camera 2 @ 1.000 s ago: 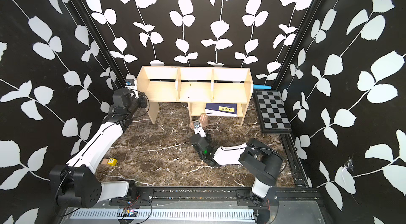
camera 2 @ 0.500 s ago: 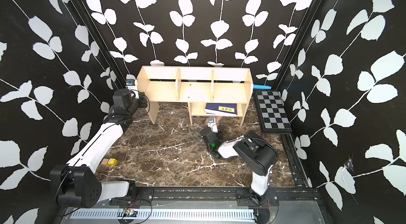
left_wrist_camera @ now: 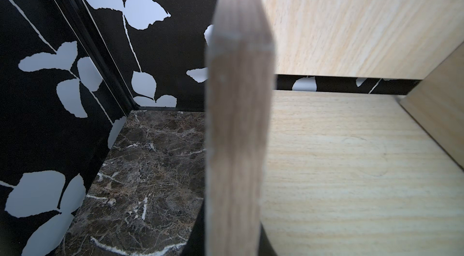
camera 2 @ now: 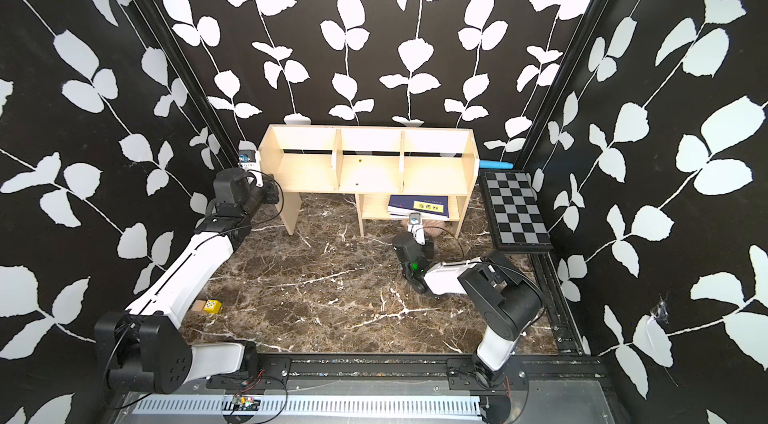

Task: Wipe the bookshelf clean with a cloth
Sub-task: Wipe the dust from the shelf.

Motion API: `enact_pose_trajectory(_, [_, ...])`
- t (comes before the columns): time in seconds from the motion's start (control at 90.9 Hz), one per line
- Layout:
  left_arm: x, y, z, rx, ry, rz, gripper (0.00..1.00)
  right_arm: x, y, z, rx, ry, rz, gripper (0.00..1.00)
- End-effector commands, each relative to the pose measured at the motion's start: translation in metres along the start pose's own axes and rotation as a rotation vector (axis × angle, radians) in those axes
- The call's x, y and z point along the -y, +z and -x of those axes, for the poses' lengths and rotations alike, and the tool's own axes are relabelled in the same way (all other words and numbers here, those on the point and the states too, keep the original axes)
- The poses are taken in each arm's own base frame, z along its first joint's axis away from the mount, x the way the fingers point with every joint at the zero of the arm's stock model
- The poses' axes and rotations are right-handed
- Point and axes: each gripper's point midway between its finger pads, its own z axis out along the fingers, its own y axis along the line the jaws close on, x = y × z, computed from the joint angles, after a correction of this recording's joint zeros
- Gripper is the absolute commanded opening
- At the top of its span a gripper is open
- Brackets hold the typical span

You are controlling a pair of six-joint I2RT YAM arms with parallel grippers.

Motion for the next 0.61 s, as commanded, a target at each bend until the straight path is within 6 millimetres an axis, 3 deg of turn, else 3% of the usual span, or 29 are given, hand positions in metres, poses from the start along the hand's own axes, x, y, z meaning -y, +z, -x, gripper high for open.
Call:
enact_pose_trajectory(0.0, [0.014,-0.004,0.008,0.041,-0.042,-0.042,0.0,-0.049,0.002,0.01,0.002,0.023,0.15,0.0])
enact_pose_trajectory(0.143, [0.018,-0.006,0.008,0.046,-0.03,-0.048,0.0,-0.094,0.001,0.025,0.037,0.005,0.208,0.0])
enact_pose_trajectory(0.297, [0.027,-0.012,0.008,0.058,0.012,-0.057,0.0,-0.139,-0.002,0.027,0.039,-0.001,0.32,0.0])
enact_pose_trajectory(0.352, [0.029,-0.013,0.008,0.059,0.017,-0.058,0.0,-0.146,-0.005,0.026,0.047,-0.012,0.331,0.0])
enact_pose_trajectory(0.462, [0.029,-0.012,0.006,0.053,0.019,-0.05,0.0,-0.126,-0.004,0.021,0.065,0.027,0.267,0.0])
enact_pose_trajectory(0.594, [0.021,-0.01,0.003,0.041,0.016,-0.003,0.0,-0.065,-0.002,0.013,0.07,0.035,0.1,0.0])
